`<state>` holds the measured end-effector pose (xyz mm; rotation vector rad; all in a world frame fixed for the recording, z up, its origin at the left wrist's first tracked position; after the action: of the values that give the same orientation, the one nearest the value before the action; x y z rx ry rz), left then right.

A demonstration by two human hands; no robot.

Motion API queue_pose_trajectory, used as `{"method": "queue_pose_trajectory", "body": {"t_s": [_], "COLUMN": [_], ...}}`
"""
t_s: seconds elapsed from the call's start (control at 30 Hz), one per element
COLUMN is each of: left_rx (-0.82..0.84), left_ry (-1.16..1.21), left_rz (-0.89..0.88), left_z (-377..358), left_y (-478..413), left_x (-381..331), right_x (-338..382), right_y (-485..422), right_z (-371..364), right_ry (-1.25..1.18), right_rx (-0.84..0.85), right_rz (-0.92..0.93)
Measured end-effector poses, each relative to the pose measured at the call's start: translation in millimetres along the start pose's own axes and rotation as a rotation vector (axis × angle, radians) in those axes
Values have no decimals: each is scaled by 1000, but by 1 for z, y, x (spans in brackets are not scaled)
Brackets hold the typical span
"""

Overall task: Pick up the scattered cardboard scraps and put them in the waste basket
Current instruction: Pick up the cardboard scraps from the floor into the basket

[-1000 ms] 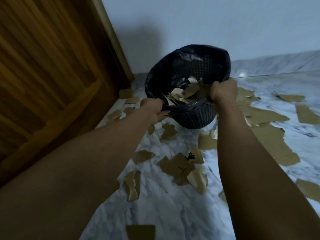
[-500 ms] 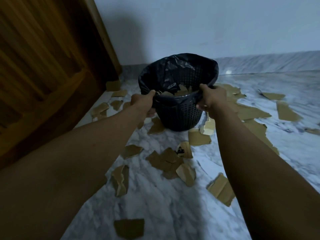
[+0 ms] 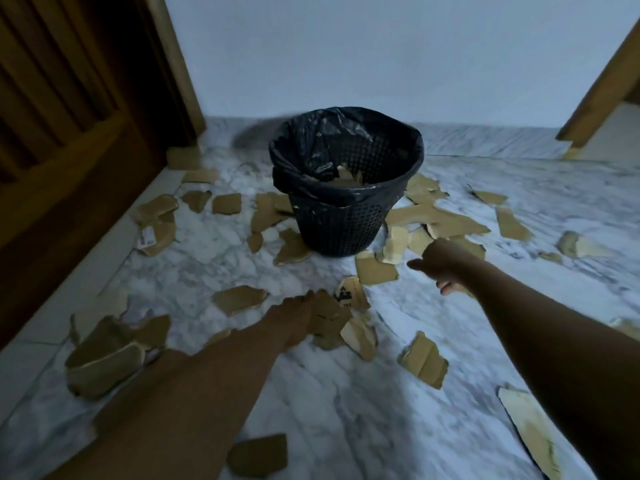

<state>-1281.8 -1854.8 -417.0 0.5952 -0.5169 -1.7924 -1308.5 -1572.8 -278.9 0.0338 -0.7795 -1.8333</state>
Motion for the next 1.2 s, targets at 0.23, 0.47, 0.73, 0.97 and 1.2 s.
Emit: {"method": "queue_pose_trajectory", "body": {"t_s": [0.23, 0.47, 0.73, 0.97, 1.2], "left_rx": [-152, 6, 143, -24, 148], "left_ry": [32, 217, -172, -318, -159], "left_rz": [23, -67, -268, -293, -120], "left_z": [-17, -43, -93, -127, -119], "left_y": [22, 40, 128, 155, 145], "left_x": [31, 50, 16, 29, 31], "right_x": [21, 13, 9, 43, 90], "right_y": [43, 79, 55, 21, 38], "right_z": [-198, -233, -237, -226, -247], "right_ry": [221, 63, 7, 236, 203], "right_rx": [68, -94, 86, 195, 165], "right_rz": [154, 29, -121, -11, 170]}}
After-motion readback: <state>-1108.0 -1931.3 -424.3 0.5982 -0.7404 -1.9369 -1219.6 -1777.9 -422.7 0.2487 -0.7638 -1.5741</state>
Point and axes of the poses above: each hand's wrist, its own y-axis away from the middle knuckle, its own z-axis out of the back of the hand, x = y × z, the point moved 10 cm from there along -y, towards the middle knuckle, and after that the axes turned 5 degrees about x, right-handed, at the moved point
